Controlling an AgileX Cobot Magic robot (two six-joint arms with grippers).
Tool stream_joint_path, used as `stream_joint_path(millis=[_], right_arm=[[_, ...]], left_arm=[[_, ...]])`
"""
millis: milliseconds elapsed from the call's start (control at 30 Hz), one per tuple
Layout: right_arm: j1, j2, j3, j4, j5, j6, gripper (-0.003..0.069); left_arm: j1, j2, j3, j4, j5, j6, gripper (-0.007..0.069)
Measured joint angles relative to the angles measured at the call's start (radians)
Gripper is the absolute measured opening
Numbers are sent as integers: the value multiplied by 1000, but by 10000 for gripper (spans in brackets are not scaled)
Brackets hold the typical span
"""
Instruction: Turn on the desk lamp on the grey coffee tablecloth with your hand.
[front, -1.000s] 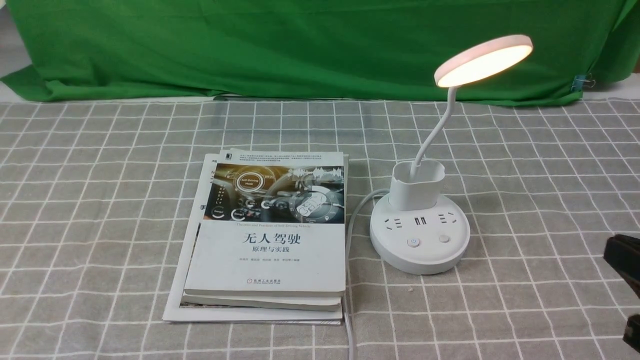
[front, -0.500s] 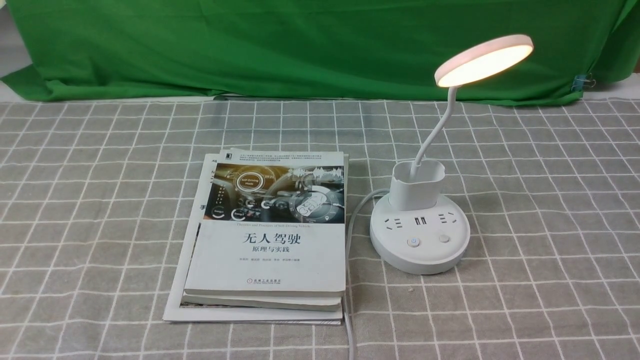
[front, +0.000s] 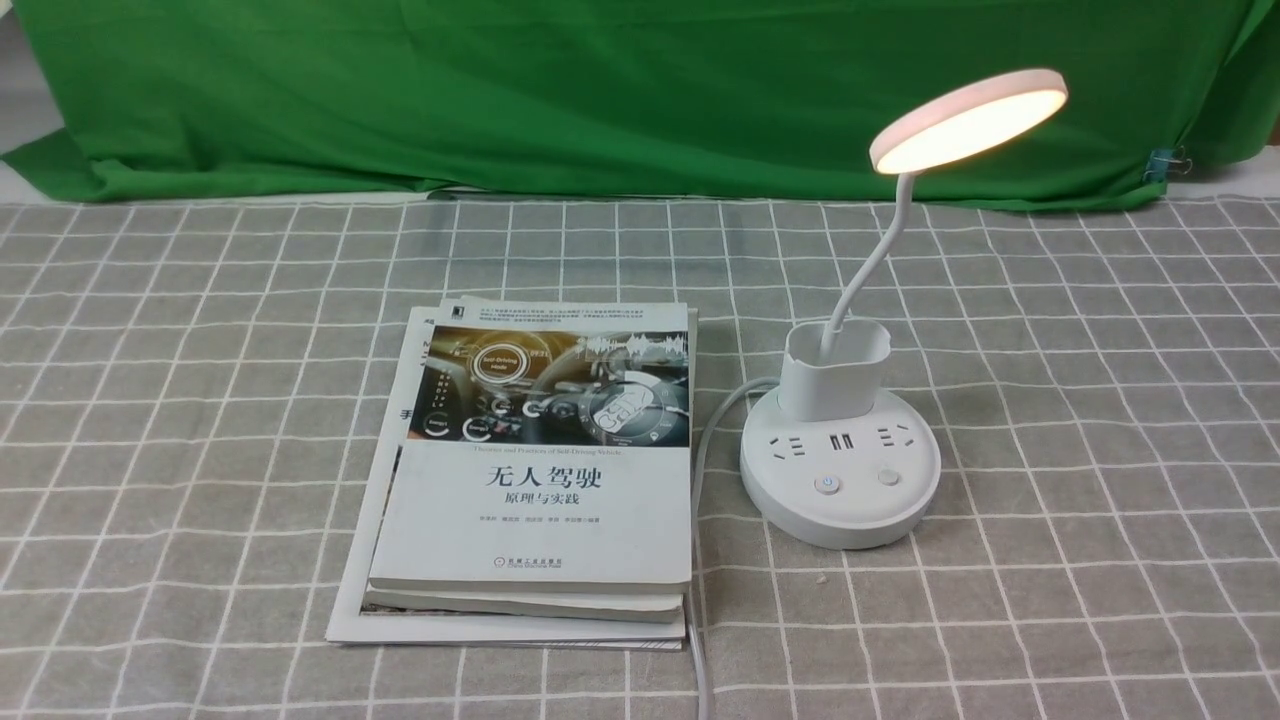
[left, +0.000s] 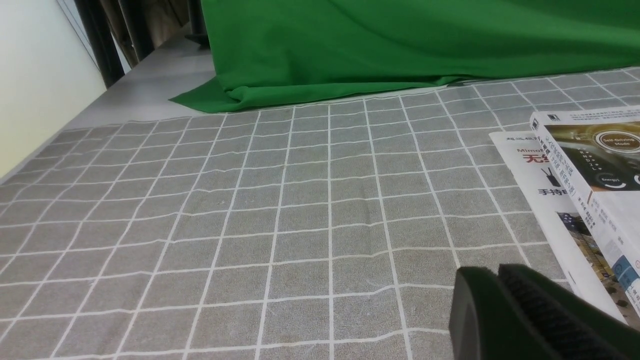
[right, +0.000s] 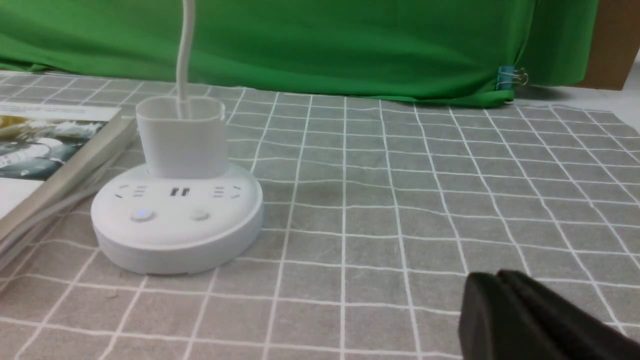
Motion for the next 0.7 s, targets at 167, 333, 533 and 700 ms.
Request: stream_joint_path(millis=[167, 333, 533, 700], right_arm=[[0, 0, 0, 0, 1, 0, 50], [0, 0, 0, 0, 1, -1, 68], [0, 0, 0, 0, 1, -1, 69], [0, 0, 0, 0, 1, -1, 76]], left_arm=[[0, 0, 0, 0, 0, 0, 19], [0, 0, 0, 0, 0, 1, 19], [0, 0, 0, 0, 0, 1, 19], [0, 0, 0, 0, 0, 1, 19]])
